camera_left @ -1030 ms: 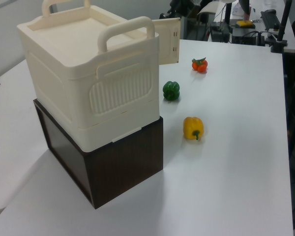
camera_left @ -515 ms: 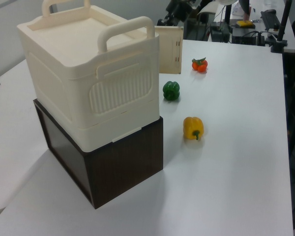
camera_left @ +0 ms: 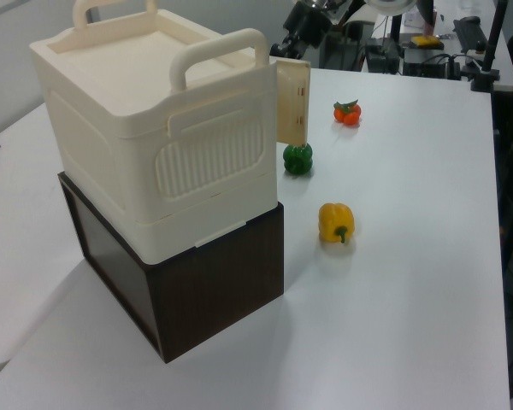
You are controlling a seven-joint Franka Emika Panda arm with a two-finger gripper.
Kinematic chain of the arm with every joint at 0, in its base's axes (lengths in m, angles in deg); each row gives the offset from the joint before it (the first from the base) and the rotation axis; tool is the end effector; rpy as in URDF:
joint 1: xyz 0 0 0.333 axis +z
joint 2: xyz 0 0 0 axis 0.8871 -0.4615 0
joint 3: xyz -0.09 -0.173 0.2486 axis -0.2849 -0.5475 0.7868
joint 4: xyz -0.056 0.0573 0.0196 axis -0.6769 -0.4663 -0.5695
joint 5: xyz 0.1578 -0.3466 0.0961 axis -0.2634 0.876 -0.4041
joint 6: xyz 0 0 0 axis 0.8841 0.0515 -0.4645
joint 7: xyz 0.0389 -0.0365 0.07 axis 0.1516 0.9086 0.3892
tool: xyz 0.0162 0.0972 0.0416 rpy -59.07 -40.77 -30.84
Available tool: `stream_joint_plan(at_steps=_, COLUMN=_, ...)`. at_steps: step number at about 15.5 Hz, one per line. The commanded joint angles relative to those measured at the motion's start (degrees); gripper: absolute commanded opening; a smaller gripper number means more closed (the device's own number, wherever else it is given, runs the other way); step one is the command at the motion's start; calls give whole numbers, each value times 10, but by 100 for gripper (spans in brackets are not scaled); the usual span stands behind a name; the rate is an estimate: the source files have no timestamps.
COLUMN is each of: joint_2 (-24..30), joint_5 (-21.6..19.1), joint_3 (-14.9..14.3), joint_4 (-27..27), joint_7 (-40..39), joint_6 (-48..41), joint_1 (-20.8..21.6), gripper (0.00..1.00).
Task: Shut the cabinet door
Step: 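Push the door edge with the gripper, swinging it shut against the cabinet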
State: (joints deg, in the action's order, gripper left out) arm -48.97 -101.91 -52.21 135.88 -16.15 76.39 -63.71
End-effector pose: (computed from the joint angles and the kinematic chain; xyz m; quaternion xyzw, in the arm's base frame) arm 0.6399 0.1583 0.5743 -0.9352 0.0060 -0.1902 0.2987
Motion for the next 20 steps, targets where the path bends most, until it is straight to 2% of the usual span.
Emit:
stream_joint_plan(at_steps=1, joint_2=8, joint_5=4, joint_3=18, joint_4=10, joint_7=27, joint_6=-2, joint_1=0, gripper=0)
stream_joint_plan(at_steps=5, joint_2=3, joint_5=5, joint_3=34, joint_4=8, joint_7=32, joint_6=13, joint_1=13, gripper=0)
stream_joint_plan(at_steps=9, joint_2=-7, joint_5=5, joint_3=64, joint_4=9, joint_7=32, joint_6=56, joint_1=17, gripper=0)
stream_joint_plan(at_steps=15, joint_2=-25, joint_5=8, joint_3=66, joint_4=11, joint_7=32, joint_6=107, joint_1=41, gripper=0)
stream_joint_plan(at_steps=18, joint_2=-17, joint_5=11, joint_3=66, joint_4=17, joint_7=29, joint_6=89, joint_1=36, gripper=0)
stream_joint_plan(at_steps=20, joint_2=3, joint_5=21, joint_3=65, joint_4=29, joint_7=27, joint_6=37, joint_1=24, gripper=0)
